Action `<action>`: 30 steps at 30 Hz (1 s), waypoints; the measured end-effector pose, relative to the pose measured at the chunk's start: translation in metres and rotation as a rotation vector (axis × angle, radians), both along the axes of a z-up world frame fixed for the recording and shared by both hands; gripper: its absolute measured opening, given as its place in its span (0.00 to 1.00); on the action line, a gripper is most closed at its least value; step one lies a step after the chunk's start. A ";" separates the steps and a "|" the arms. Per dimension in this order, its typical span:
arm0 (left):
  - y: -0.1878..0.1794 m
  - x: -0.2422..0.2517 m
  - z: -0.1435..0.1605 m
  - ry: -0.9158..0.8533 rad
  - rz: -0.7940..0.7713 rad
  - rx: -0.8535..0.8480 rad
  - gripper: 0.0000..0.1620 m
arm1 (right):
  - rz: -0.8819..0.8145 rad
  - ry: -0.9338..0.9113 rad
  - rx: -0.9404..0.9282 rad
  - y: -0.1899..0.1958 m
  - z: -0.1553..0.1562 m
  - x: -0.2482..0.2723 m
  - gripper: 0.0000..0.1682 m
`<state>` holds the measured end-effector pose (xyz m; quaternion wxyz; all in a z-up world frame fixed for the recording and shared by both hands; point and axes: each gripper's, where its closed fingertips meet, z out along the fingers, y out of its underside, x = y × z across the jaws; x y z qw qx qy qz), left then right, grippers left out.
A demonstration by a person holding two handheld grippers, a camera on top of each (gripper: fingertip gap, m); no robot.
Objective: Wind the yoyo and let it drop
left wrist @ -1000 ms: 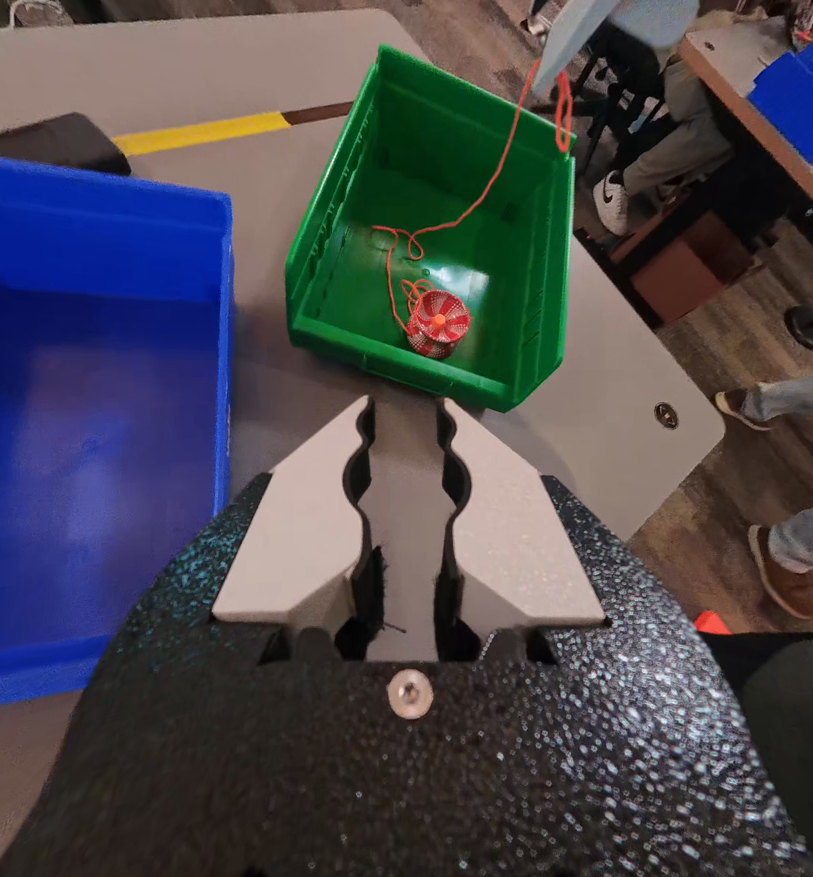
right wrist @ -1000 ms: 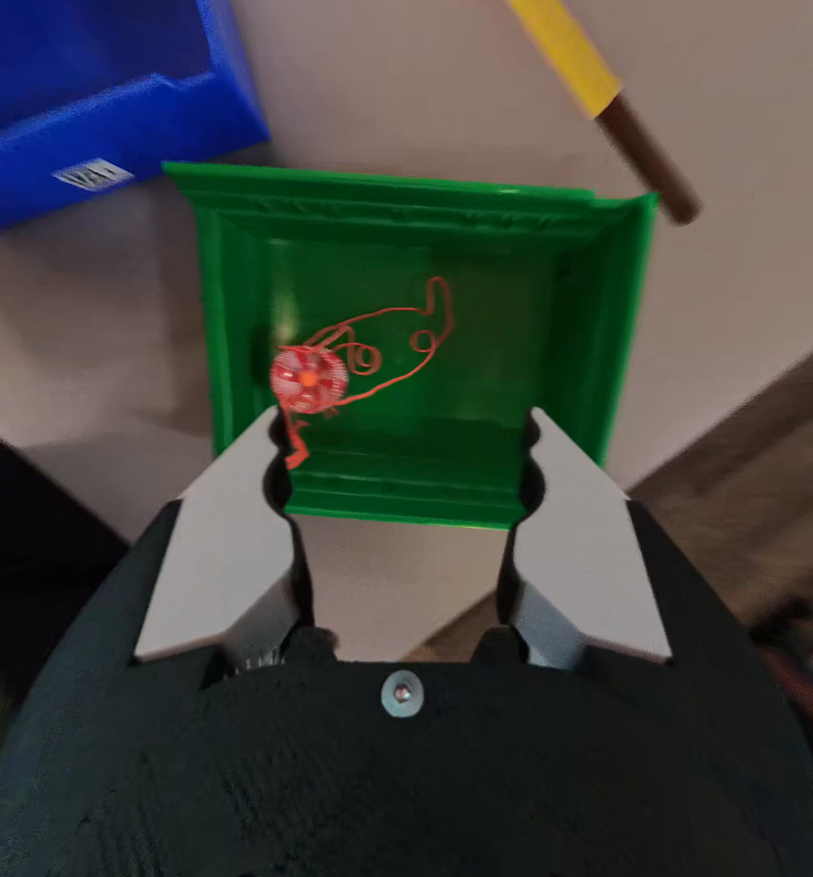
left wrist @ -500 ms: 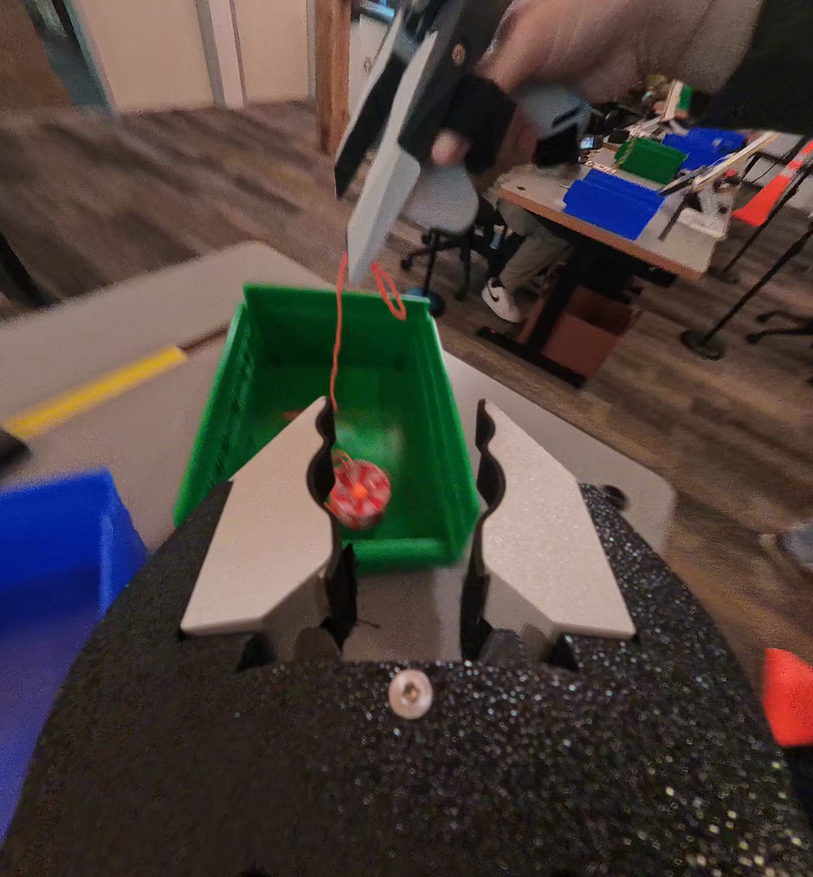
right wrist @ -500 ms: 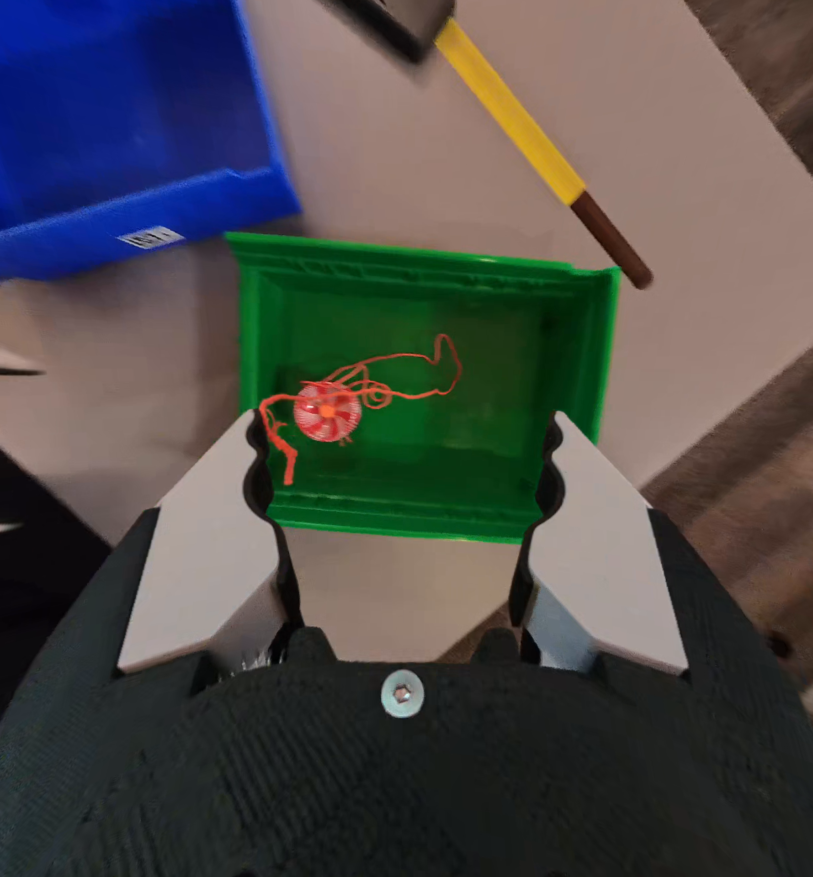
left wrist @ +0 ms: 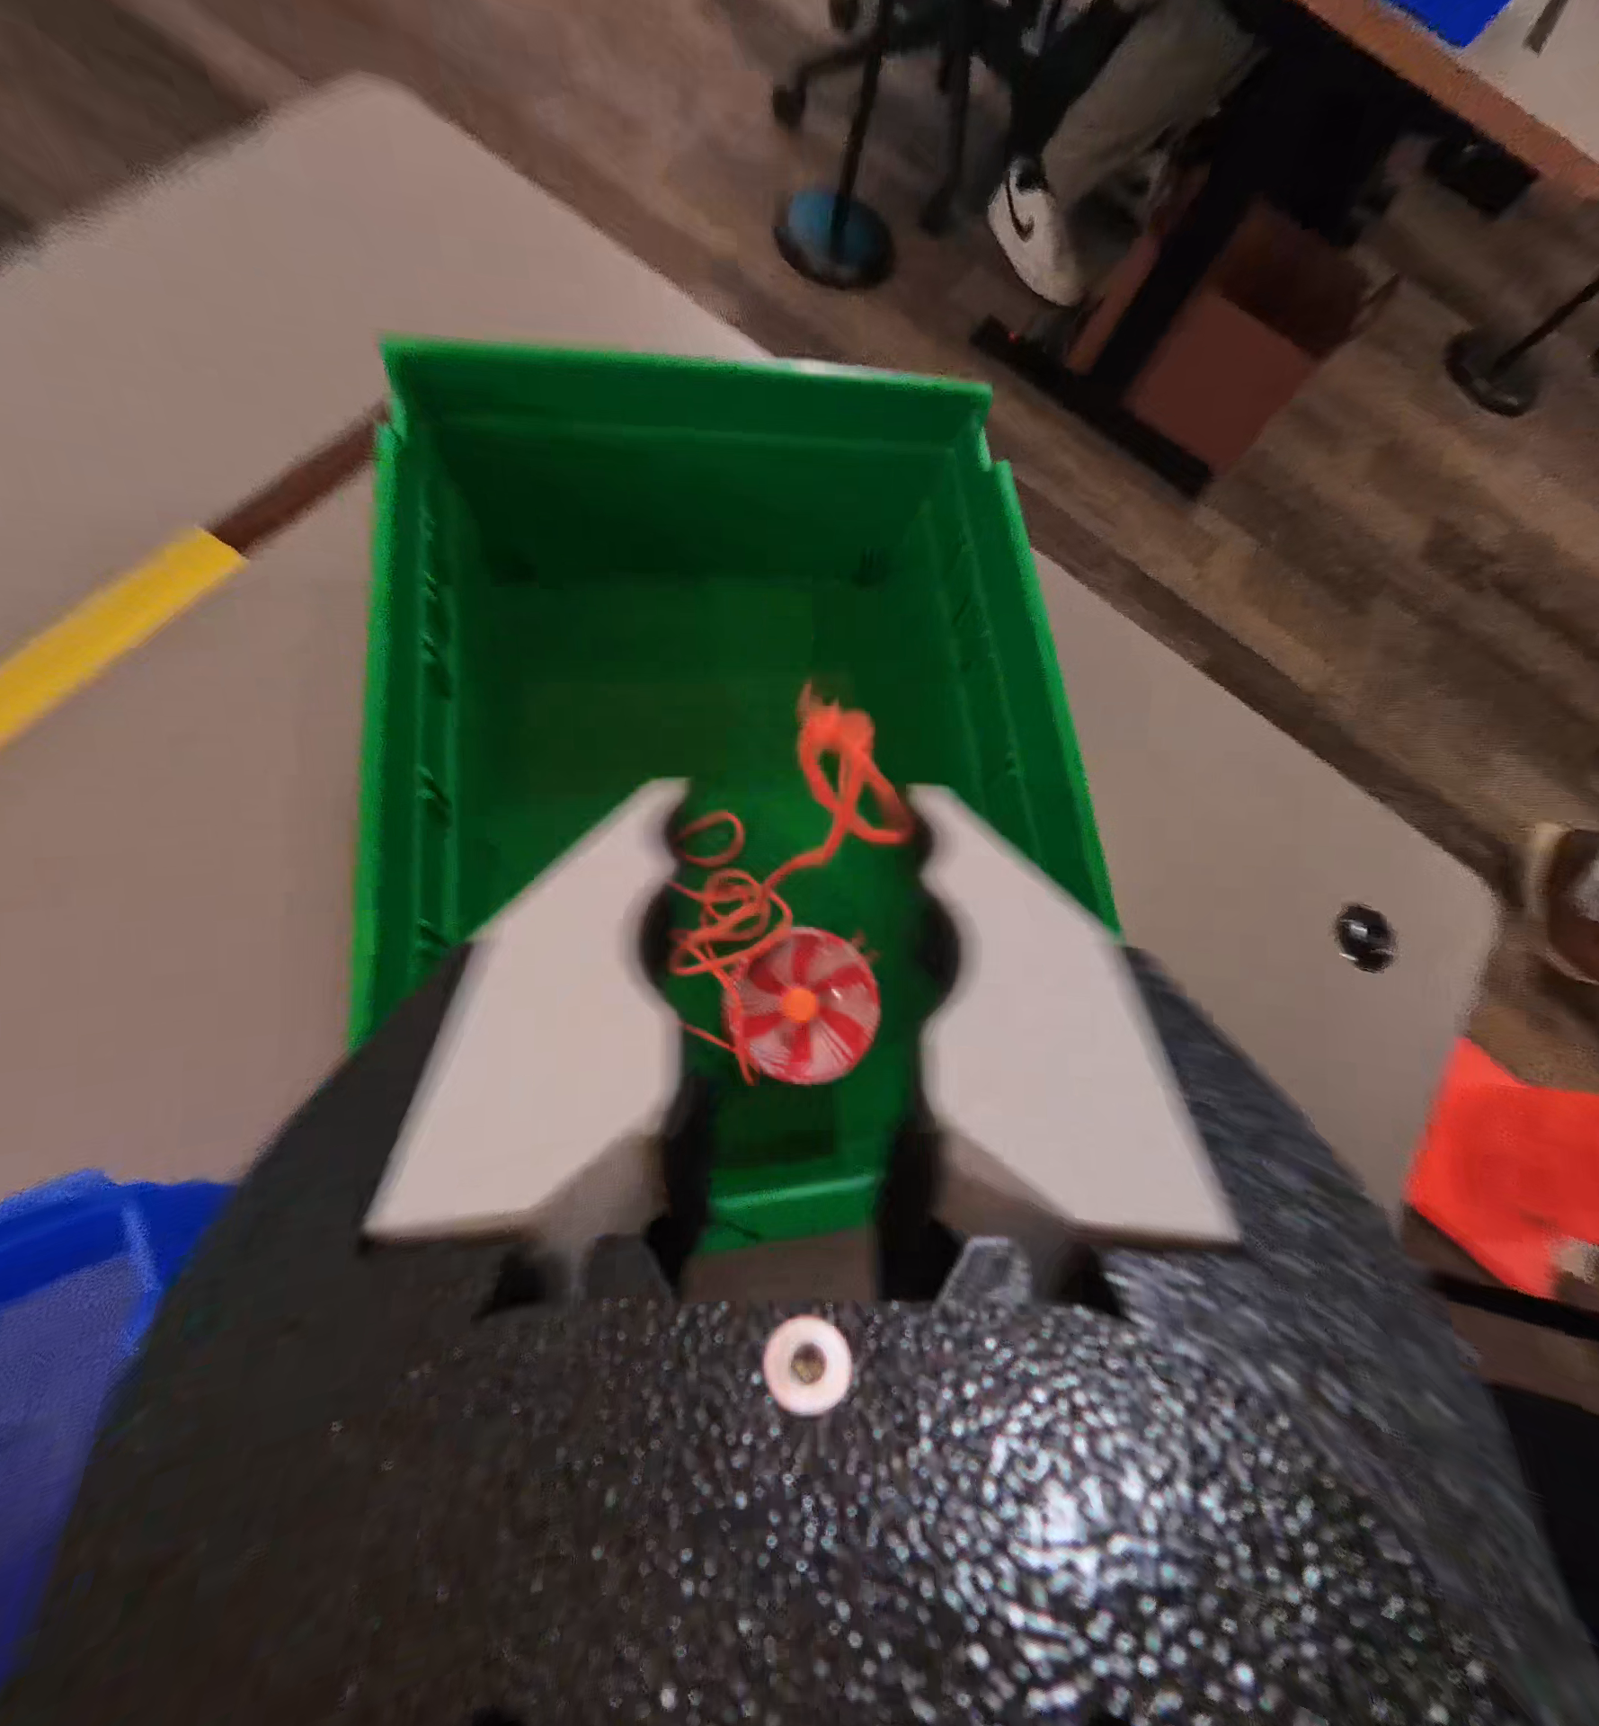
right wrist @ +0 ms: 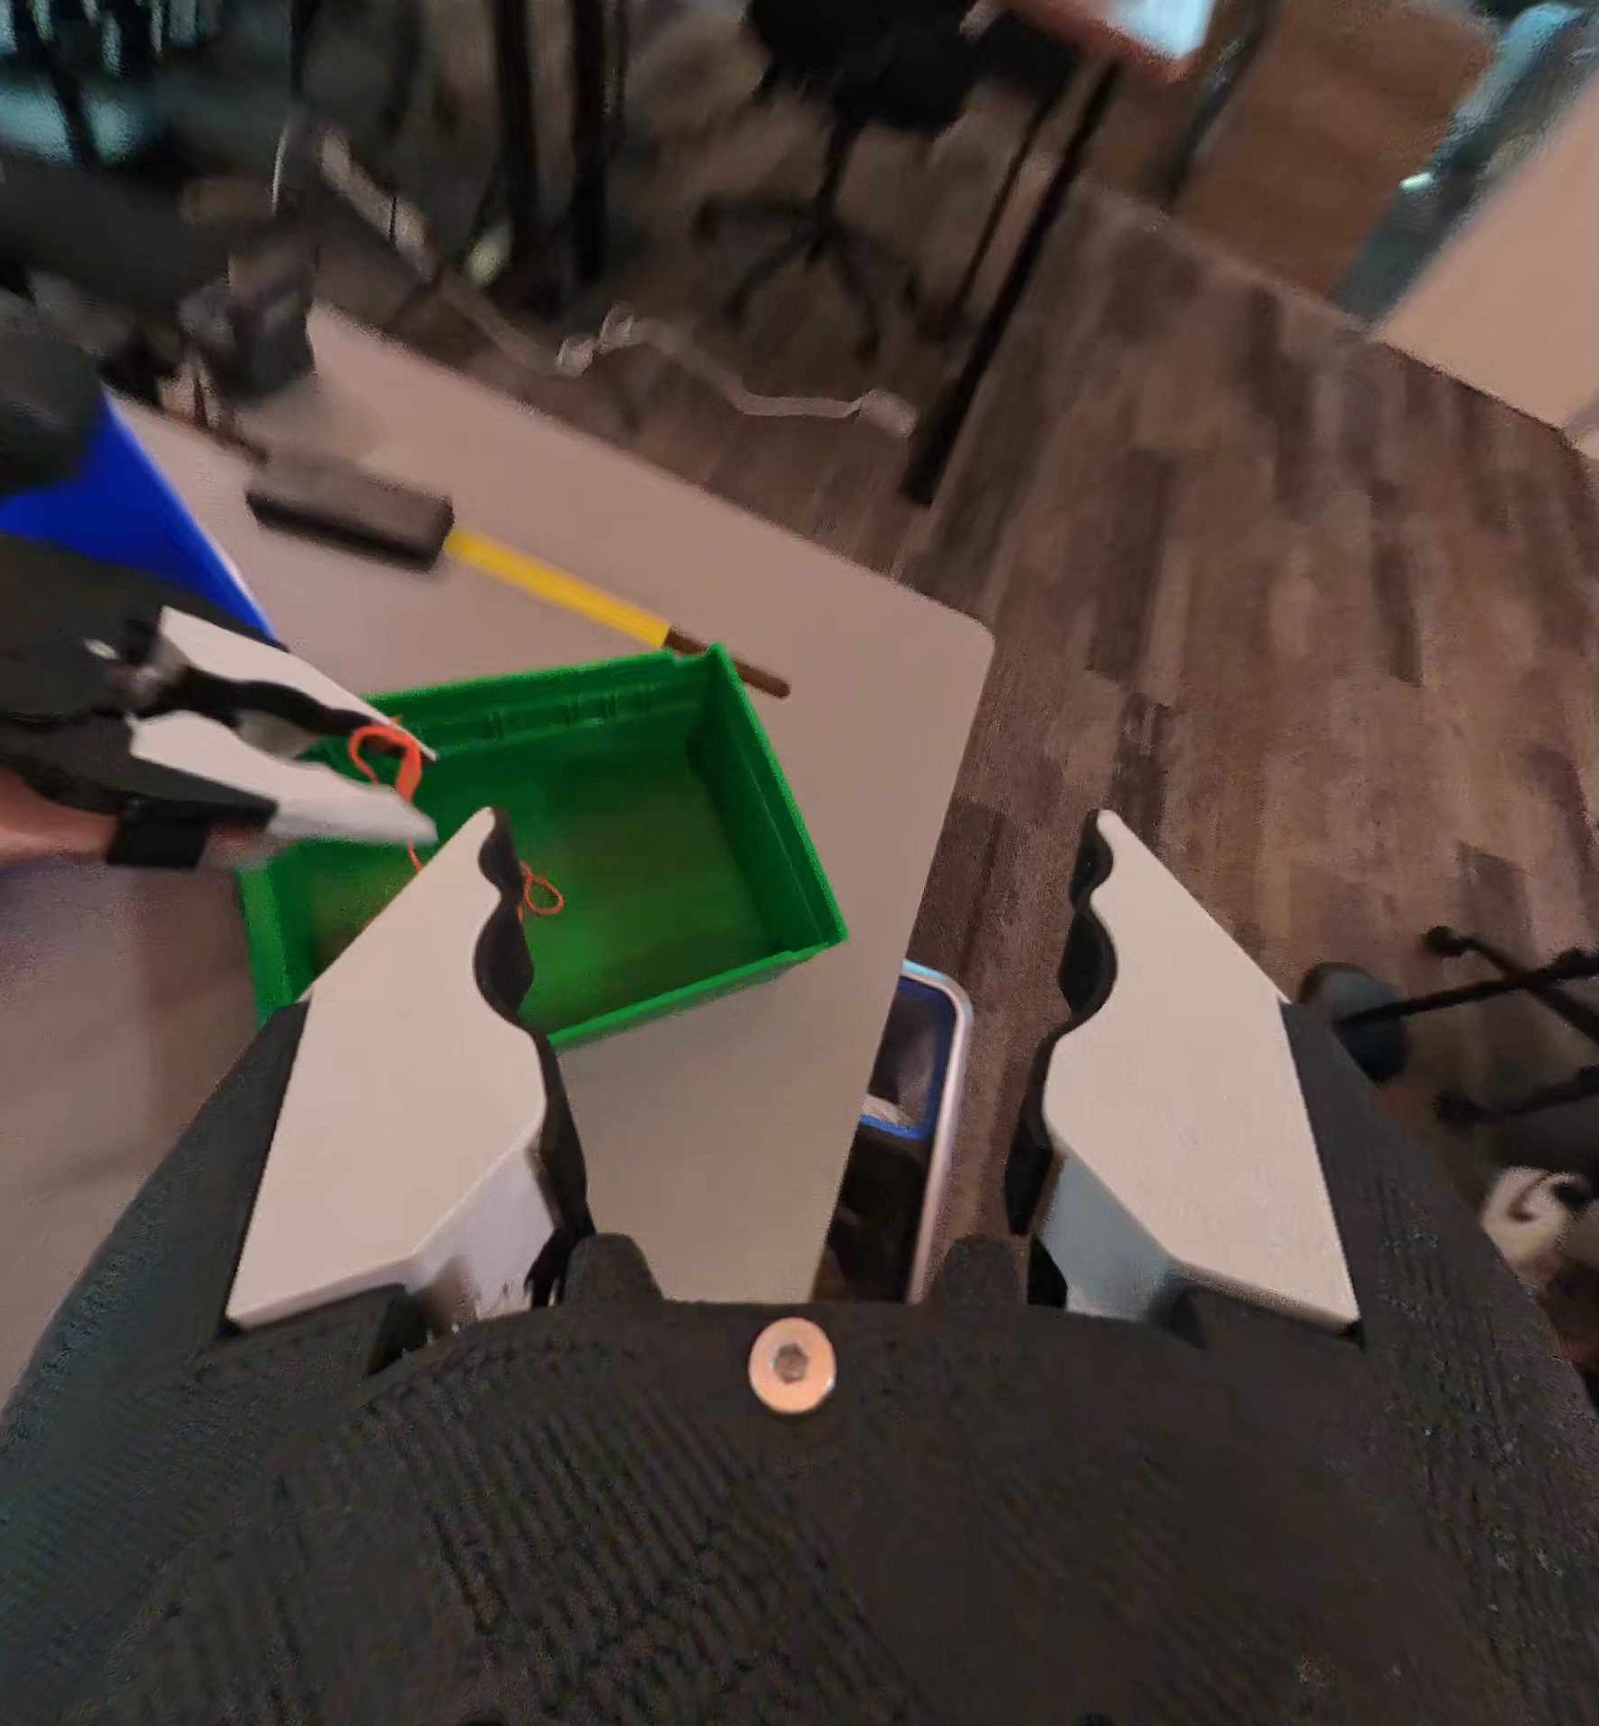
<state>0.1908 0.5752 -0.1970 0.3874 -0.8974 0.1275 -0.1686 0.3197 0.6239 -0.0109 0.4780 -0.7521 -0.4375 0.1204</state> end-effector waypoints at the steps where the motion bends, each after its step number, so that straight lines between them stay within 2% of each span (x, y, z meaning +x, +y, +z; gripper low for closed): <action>1: -0.004 0.000 -0.006 -0.017 0.000 -0.095 0.62 | -0.043 0.080 0.001 -0.010 0.005 0.020 0.69; 2: -0.013 -0.001 -0.014 -0.002 -0.008 -0.212 0.85 | -0.080 0.143 -0.010 -0.021 0.003 0.038 0.69; 3: -0.024 -0.004 -0.020 0.031 -0.028 -0.314 0.94 | -0.111 0.187 -0.029 -0.033 -0.004 0.055 0.68; 4: -0.030 -0.008 -0.020 0.058 -0.032 -0.361 0.97 | -0.136 0.218 -0.049 -0.046 -0.014 0.070 0.68; 9: -0.069 -0.022 0.031 -0.093 -0.007 -0.440 0.98 | -0.223 0.248 -0.195 -0.106 -0.089 0.120 0.65; 13: -0.122 -0.077 0.053 -0.128 0.199 -0.319 0.98 | -0.319 0.239 -0.272 -0.127 -0.135 0.138 0.64; 15: -0.150 -0.111 0.047 -0.148 0.356 -0.241 0.98 | -0.475 0.256 -0.239 -0.121 -0.146 0.150 0.71; 18: -0.189 -0.142 0.013 -0.148 0.483 -0.206 0.97 | -0.555 0.362 -0.145 -0.113 -0.147 0.139 0.72; 21: -0.218 -0.145 -0.029 -0.067 0.475 -0.246 0.94 | -0.490 0.460 -0.181 -0.111 -0.161 0.091 0.73; 24: -0.228 -0.154 -0.065 0.022 0.501 -0.269 0.82 | -0.390 0.518 -0.327 -0.112 -0.188 0.025 0.76; 26: -0.223 -0.149 -0.083 -0.049 0.518 -0.260 0.74 | -0.363 0.527 -0.379 -0.105 -0.203 -0.013 0.77; 27: -0.224 -0.144 -0.095 -0.073 0.504 -0.292 0.71 | -0.362 0.505 -0.393 -0.101 -0.212 -0.028 0.77; 30: -0.229 -0.154 -0.121 0.052 0.492 -0.346 0.60 | -0.396 0.383 -0.415 -0.082 -0.242 -0.061 0.75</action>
